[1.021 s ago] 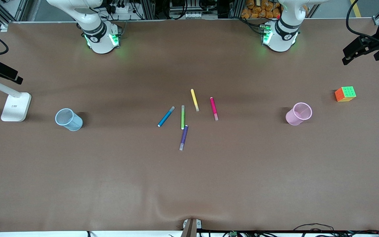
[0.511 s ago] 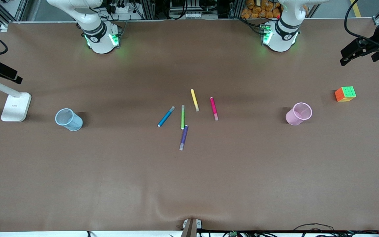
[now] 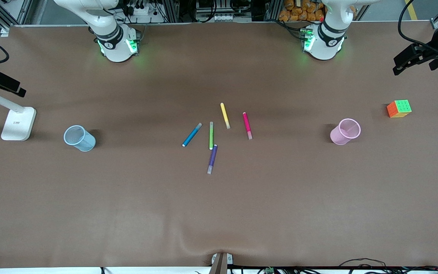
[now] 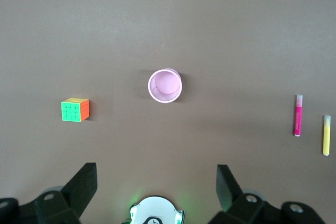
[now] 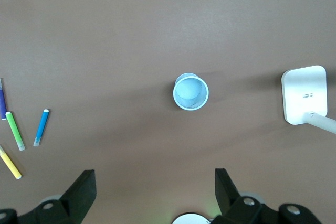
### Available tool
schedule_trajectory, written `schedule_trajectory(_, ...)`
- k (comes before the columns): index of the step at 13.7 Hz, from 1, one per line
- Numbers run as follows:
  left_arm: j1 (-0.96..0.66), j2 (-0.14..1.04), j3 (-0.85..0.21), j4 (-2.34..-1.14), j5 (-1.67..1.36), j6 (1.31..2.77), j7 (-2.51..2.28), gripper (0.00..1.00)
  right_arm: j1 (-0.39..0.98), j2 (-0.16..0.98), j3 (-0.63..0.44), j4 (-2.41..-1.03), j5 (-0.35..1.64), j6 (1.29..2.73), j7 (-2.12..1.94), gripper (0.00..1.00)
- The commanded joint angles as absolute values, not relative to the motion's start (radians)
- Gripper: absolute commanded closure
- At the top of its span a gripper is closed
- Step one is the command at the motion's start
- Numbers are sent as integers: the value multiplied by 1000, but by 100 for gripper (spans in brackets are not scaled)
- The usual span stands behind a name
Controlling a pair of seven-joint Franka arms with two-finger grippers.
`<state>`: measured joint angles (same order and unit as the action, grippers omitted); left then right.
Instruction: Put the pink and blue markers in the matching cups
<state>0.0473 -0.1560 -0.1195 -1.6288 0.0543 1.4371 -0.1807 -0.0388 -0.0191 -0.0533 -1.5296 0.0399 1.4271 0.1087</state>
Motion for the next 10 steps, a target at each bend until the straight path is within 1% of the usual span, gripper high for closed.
schedule_trajectory(1,51,-149,-121,-1601,58,1414,-170,0,-52,-37,-46,-1543,55,1425,97,0)
schedule_trajectory(10,44,-126,-121,-1605,52,1427,-172,0,-41,-31,-40,-1529,81,1439,98,0)
